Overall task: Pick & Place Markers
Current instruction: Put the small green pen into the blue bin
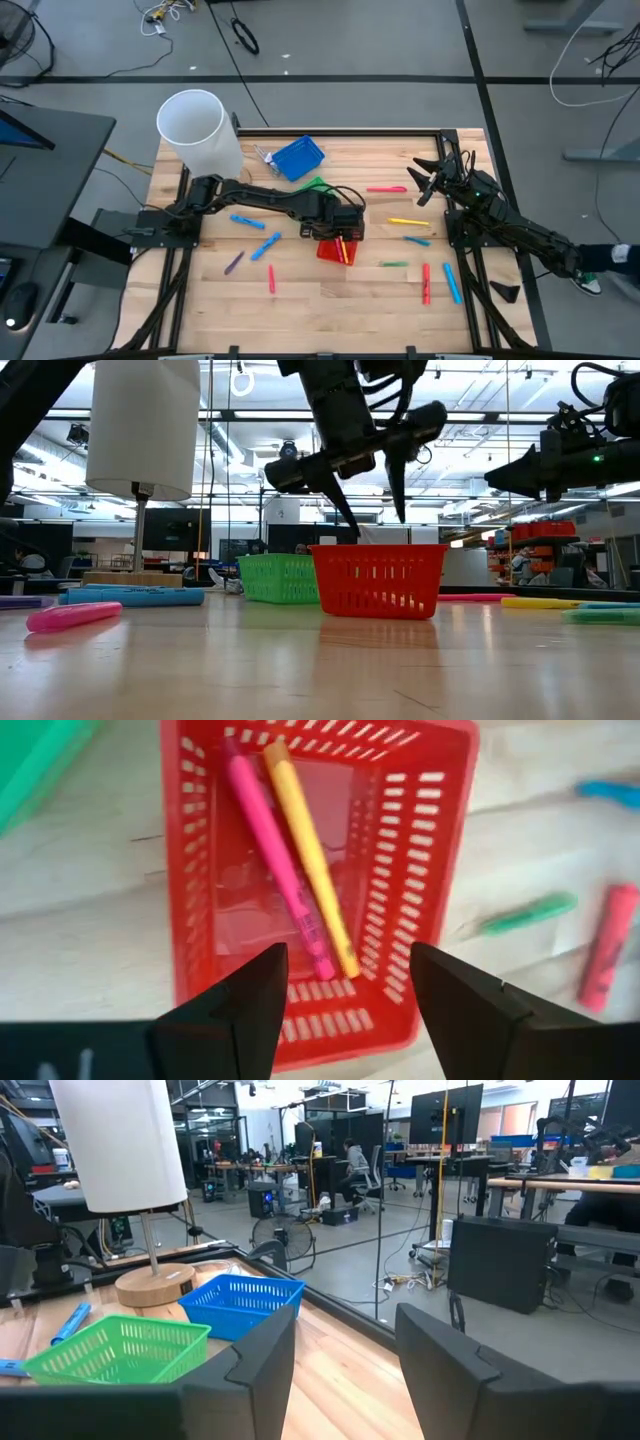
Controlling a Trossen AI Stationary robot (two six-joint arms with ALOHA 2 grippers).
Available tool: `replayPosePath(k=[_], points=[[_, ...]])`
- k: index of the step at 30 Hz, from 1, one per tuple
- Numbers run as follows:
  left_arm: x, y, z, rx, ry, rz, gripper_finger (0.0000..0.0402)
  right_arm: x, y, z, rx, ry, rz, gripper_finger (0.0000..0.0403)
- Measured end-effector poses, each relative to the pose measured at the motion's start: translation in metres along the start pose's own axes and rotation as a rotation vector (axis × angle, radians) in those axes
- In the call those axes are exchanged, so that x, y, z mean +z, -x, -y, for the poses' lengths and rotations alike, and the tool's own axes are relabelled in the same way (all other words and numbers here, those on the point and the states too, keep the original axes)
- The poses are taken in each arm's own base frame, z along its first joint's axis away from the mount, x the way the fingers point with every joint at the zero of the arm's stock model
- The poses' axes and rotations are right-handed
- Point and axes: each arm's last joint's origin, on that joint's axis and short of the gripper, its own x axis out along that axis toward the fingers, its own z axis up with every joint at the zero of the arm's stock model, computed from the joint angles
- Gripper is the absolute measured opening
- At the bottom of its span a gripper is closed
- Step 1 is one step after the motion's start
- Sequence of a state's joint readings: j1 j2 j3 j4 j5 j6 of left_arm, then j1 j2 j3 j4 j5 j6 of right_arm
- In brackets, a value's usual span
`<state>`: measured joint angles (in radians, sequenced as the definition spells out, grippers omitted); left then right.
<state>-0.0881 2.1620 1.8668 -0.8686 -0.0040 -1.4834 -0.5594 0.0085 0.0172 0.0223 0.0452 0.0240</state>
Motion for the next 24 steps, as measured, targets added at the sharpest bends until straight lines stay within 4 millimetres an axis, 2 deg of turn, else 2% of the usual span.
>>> replayPosePath(k=[5,10,19,24], points=[[-0.004,0.014,0.003,-0.036,-0.095,0.001,0.0218,0.0,0.0,0.0,0.0,0.0,0.0,0.0176],[-0.01,0.026,0.005,-0.069,-0.268,-0.005,0.0218,0.0,0.0,0.0,0.0,0.0,0.0,0.0176],[-0.03,0.044,0.005,-0.155,-0.792,-0.133,0.0218,0.0,0.0,0.0,-0.002,0.0,0.0,0.0176],[-0.042,0.053,0.0,-0.189,-1.029,-0.22,0.0218,0.0,0.0,0.0,-0.002,0.0,0.001,0.0176]])
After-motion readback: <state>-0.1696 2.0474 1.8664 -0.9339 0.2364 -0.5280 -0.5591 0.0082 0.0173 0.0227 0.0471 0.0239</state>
